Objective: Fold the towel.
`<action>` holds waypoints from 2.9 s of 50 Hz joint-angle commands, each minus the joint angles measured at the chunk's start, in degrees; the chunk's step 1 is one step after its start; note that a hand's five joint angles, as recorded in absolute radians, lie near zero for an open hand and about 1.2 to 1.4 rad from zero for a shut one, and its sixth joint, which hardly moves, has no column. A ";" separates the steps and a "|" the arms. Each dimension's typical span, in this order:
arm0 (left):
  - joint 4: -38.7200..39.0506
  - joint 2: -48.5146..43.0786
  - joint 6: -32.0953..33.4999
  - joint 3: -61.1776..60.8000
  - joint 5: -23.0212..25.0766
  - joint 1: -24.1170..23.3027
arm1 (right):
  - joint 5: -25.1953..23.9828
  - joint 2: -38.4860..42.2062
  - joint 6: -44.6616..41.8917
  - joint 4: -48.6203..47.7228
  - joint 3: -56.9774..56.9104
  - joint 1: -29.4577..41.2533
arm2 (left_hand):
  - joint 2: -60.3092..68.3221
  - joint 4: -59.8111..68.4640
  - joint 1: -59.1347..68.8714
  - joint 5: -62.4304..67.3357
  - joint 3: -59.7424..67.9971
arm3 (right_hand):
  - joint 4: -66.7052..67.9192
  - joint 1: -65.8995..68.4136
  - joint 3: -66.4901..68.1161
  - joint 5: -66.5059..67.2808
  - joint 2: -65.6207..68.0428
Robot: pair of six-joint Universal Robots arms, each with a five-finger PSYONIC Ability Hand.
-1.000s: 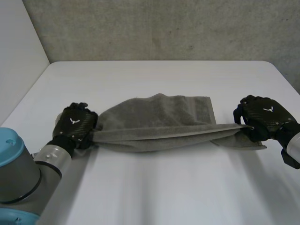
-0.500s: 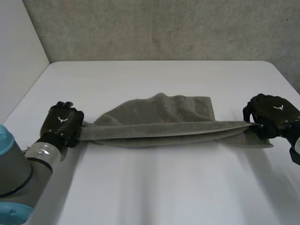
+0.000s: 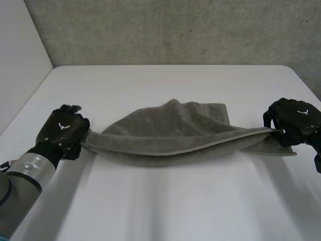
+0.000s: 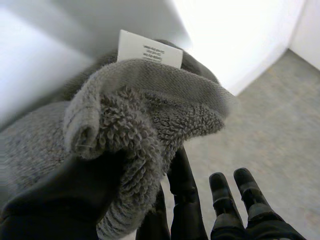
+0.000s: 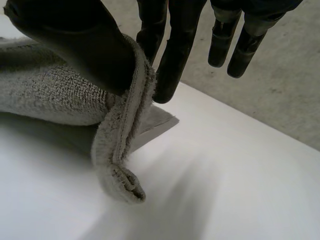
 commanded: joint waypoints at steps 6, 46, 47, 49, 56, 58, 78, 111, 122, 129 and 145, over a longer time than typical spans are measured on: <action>-12.52 -0.15 0.51 10.45 3.96 3.67 | -2.66 4.33 -12.89 17.91 -12.23 2.92 | 6.09 -3.36 6.33 5.32 -2.93 | -4.37 4.39 -2.45 2.93 3.61; 3.74 -6.14 -6.27 19.98 13.97 3.40 | 9.14 6.46 4.87 -2.47 -20.20 8.93 | 6.09 -3.36 6.33 5.32 -2.93 | -4.37 4.39 -2.45 2.93 3.61; 3.74 -6.13 -6.26 19.95 13.98 3.41 | 9.12 6.45 4.86 -2.47 -20.17 8.91 | 6.09 -3.36 6.33 5.32 -2.93 | -4.37 4.39 -2.45 2.93 3.61; 3.82 -4.20 -5.38 13.65 15.73 4.98 | 6.75 5.75 4.07 -2.38 -16.74 7.68 | 6.09 -3.36 6.33 5.32 -2.93 | -4.37 4.39 -2.45 2.93 3.61; 2.95 -0.24 -4.94 7.20 16.53 6.57 | -1.42 -4.01 1.17 0.61 -6.02 3.55 | 6.09 -3.36 6.33 5.32 -2.93 | -4.37 4.39 -2.45 2.93 3.61; 0.93 3.00 -4.94 5.28 16.53 8.41 | -1.86 -6.91 1.08 3.24 -5.49 3.28 | 6.09 -3.36 6.33 5.32 -2.93 | -4.37 4.39 -2.45 2.93 3.61; -13.14 15.68 -4.85 -1.50 17.67 12.20 | -7.93 -9.81 -6.91 17.48 -4.52 1.35 | -20.45 -3.36 -20.21 -21.22 -2.93 | -4.37 4.39 -2.45 2.93 3.61; -13.14 4.95 -0.64 -4.49 17.85 13.25 | -8.63 -2.86 -8.85 15.37 -0.66 1.00 | -11.90 -3.36 -11.65 -12.67 -2.93 | -4.37 4.39 -2.45 2.93 3.61; -14.63 6.27 4.20 -5.89 17.93 16.06 | -8.46 -3.82 -9.02 16.77 0.40 0.56 | 6.09 -3.36 6.33 5.32 -2.93 | -4.37 4.39 -2.45 2.93 3.61; -17.36 10.22 4.02 -3.62 23.37 21.94 | -8.80 -6.12 -8.85 17.39 -3.02 -2.51 | 6.09 -3.36 6.33 5.32 -2.93 | -4.37 4.39 -2.45 2.93 3.61; -17.18 -14.97 -3.70 20.18 18.30 14.66 | -7.58 19.52 -9.64 15.64 -25.95 4.77 | 6.09 -3.36 6.33 5.32 -2.93 | -4.37 4.39 -2.45 2.93 3.61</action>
